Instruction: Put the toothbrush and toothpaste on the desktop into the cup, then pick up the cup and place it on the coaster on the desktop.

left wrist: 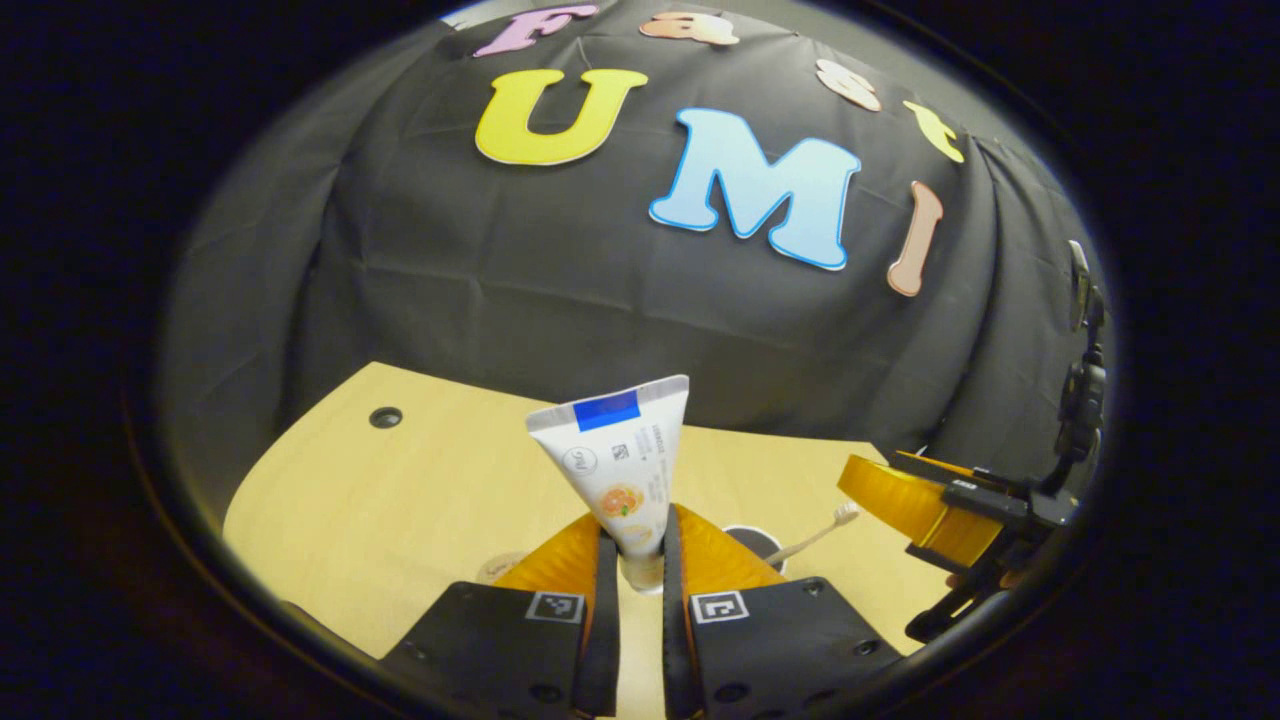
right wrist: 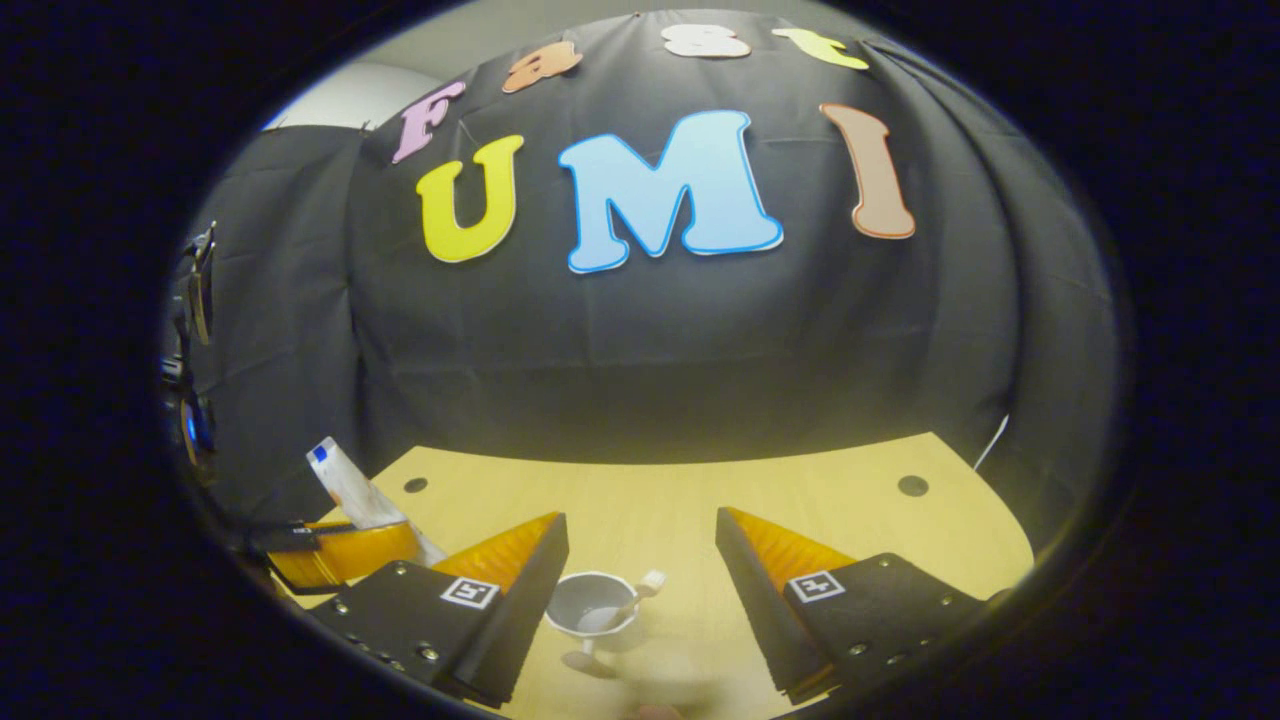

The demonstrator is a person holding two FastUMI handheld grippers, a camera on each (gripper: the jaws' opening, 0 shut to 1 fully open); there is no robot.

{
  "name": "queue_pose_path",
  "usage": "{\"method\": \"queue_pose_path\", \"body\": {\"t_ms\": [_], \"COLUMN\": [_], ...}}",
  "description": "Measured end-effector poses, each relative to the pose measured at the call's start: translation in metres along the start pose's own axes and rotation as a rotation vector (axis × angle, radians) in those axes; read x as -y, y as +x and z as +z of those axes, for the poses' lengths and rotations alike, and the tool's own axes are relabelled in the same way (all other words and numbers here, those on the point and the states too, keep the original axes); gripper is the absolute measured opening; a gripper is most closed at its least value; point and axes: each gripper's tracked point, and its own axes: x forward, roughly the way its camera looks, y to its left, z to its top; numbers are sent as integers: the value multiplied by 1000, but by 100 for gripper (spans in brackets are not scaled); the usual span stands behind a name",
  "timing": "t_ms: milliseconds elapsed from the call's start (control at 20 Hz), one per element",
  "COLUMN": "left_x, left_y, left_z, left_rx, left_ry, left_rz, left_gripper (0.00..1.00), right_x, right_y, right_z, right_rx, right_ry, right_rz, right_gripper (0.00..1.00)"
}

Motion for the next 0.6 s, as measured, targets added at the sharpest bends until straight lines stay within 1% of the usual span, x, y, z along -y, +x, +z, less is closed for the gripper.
{"method": "queue_pose_path", "body": {"t_ms": [250, 300, 350, 400, 450, 600], "left_x": [35, 42, 50, 56, 61, 74], "left_y": [24, 29, 35, 38, 41, 42], "left_z": [25, 26, 25, 22, 17, 7], "left_rx": [125, 135, 136, 130, 120, 87], "left_ry": [-49, -51, -45, -37, -31, -30], "left_rz": [-90, -104, -113, -117, -119, -122], "left_gripper": [26, 24, 24, 22, 24, 24], "right_x": [31, 37, 43, 50, 57, 70], "right_y": [-33, -39, -45, -50, -55, -65], "right_z": [5, 3, 2, -2, -5, -18], "right_rx": [19, 18, 14, 8, 2, -29], "right_ry": [-4, -12, -24, -35, -43, -37], "right_rz": [-53, -63, -74, -86, -96, -105], "right_gripper": [89, 89, 89, 89, 89, 89]}}
